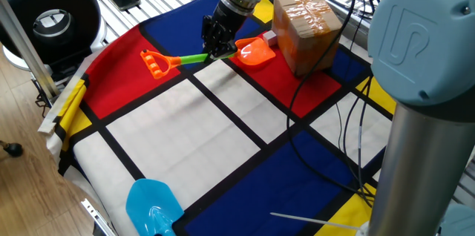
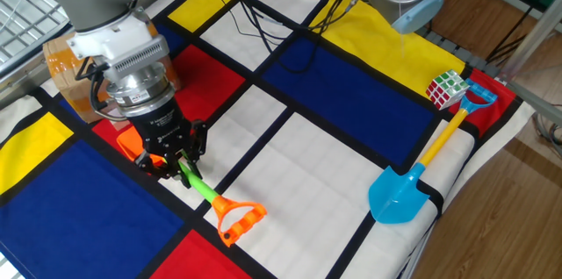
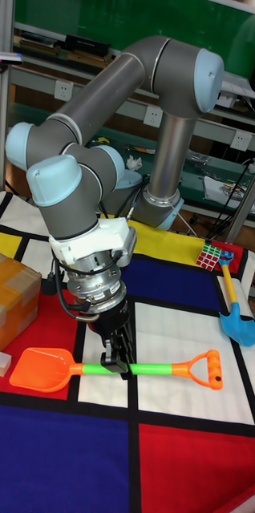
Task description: Use a shovel to scoop up an object
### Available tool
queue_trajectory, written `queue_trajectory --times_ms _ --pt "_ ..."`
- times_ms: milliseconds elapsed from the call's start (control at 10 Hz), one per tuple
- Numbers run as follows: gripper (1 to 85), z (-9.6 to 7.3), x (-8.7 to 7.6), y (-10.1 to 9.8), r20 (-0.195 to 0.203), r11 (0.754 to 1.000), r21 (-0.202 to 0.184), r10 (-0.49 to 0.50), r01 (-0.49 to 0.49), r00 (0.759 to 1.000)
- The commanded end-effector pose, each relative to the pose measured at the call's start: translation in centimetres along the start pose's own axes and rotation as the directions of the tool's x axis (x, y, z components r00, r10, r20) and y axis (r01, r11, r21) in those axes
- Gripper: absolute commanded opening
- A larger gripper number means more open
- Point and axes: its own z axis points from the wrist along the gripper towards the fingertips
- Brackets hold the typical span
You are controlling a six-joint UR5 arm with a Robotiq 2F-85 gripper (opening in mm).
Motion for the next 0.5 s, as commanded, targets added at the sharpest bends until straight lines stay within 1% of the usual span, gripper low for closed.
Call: queue_trajectory --times_ms 0,100,200,400 --pt "1.0 -0.2 -0.1 -0.2 0.007 1.0 0.003 -0.007 0.007 1.0" --pt "1.0 -0.2 -0.4 0.0 0.016 1.0 -0.004 -0.014 0.014 1.0" --pt "1.0 -0.3 -0.1 0.1 0.015 1.0 -0.008 -0.017 0.017 1.0" --pt "1.0 -0.5 1.0 0.4 0.001 0.999 -0.018 -0.034 0.034 0.999"
